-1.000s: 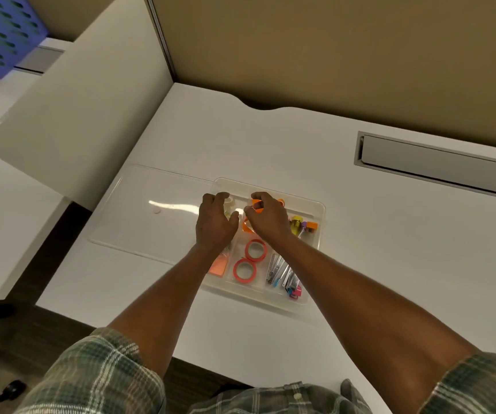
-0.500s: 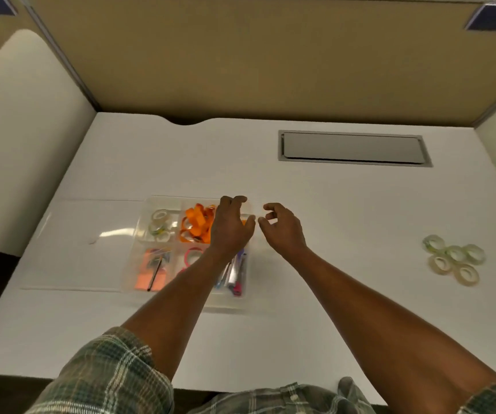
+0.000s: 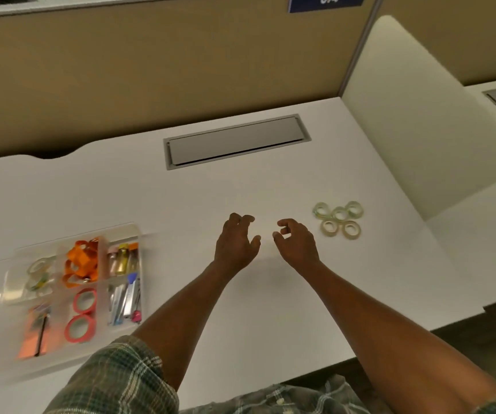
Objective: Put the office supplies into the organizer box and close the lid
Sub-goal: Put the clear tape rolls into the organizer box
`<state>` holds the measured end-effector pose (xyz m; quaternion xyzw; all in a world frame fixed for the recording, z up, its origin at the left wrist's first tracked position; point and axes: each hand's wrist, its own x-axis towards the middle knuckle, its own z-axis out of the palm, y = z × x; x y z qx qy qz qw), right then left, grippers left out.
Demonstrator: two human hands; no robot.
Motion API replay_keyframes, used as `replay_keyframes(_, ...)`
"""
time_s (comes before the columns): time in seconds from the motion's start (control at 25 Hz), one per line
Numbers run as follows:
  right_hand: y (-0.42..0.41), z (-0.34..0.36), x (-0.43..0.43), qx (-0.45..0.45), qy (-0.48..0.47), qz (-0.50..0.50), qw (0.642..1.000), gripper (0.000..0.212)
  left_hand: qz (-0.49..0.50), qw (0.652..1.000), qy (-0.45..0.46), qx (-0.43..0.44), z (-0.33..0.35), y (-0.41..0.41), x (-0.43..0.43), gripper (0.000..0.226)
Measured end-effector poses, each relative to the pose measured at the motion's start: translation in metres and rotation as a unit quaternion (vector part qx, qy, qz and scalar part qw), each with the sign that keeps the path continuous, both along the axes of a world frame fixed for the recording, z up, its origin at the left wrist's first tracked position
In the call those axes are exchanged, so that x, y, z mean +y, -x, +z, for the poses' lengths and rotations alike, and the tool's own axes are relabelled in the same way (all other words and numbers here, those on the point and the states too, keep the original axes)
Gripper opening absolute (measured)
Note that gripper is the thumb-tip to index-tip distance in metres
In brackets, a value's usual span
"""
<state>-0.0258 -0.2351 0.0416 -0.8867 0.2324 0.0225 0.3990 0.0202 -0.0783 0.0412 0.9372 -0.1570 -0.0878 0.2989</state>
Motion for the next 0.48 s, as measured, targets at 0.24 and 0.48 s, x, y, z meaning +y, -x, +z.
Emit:
replay_keyframes(0.24,0.033,-0.012,-0.086,0.031,0.115,-0.045,0.992,0.037,-0.086,0.995,-0.052,0.018,-0.018,0.009,-0.084,0.049)
replay_keyframes(0.48,0.043,-0.022,-0.138,0.126,0.173,-0.056,0.975,0.057,-0.214,0.96,-0.177,0.018,-0.029,0.018,-0.15,0.073)
